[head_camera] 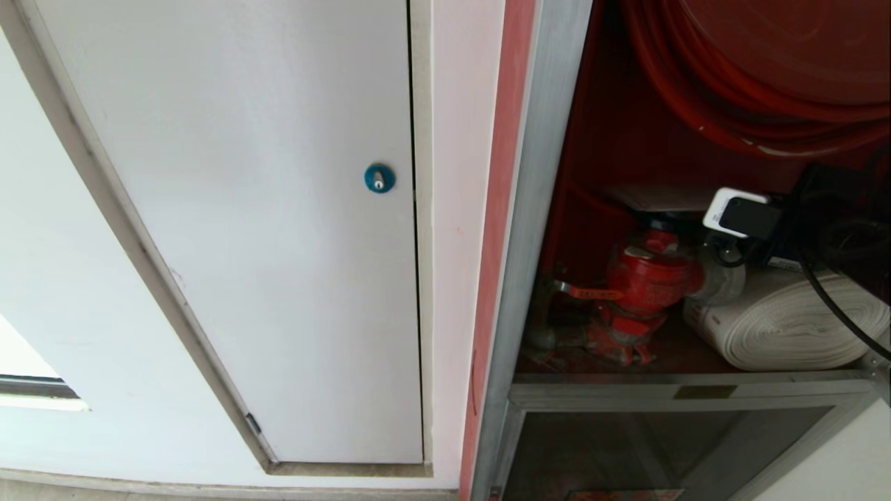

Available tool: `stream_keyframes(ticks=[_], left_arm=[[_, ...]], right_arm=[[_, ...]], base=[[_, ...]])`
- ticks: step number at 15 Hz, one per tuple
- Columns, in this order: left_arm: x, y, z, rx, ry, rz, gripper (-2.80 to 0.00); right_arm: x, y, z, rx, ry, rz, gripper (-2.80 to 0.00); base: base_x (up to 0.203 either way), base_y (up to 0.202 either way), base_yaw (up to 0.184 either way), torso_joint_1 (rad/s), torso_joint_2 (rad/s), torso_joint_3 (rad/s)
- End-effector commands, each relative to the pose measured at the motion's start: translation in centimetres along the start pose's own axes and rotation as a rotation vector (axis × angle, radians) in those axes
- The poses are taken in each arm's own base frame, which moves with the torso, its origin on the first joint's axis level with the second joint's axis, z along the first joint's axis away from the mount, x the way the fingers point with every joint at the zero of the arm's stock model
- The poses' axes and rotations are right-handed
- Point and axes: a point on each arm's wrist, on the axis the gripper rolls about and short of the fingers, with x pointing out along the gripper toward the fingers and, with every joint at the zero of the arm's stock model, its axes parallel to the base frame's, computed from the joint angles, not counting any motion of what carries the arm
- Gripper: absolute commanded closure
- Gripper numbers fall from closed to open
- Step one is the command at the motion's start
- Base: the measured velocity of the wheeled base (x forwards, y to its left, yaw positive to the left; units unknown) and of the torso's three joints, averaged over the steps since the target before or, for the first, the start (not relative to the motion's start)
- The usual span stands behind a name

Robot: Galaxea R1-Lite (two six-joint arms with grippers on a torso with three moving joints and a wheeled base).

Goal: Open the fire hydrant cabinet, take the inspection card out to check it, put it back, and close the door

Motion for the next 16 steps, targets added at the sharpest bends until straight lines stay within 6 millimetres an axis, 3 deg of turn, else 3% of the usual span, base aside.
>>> stream_keyframes(ticks=[1, 6, 7, 13, 16], left_arm=[[0.0, 0.0, 0.0, 0.000, 0.002, 0.000, 0.00], [0.0, 0.0, 0.0, 0.000, 0.002, 0.000, 0.00], [0.0, 0.0, 0.0, 0.000, 0.002, 0.000, 0.00], [0.0, 0.0, 0.0, 0.000, 0.001, 0.000, 0.00], [0.0, 0.0, 0.0, 0.000, 0.002, 0.000, 0.00]], right_arm=[[0.9, 0.6, 0.1, -0.008, 0.000, -0.003, 0.00], [1.2, 0.7, 0.2, -0.006, -0.004, -0.013, 0.00], [1.3, 0.7, 0.2, -0.007, -0.004, -0.010, -2.80], [1.2, 0.4, 0.1, -0.002, -0.005, -0.032, -2.80], [-0.7, 0.3, -0.3, -0.013, -0.019, -0.033, -2.80]], base=[[0.000, 0.000, 0.000, 0.000, 0.00, 0.000], [0.000, 0.000, 0.000, 0.000, 0.00, 0.000], [0.000, 0.000, 0.000, 0.000, 0.00, 0.000], [0.000, 0.000, 0.000, 0.000, 0.00, 0.000], [0.000, 0.000, 0.000, 0.000, 0.00, 0.000]])
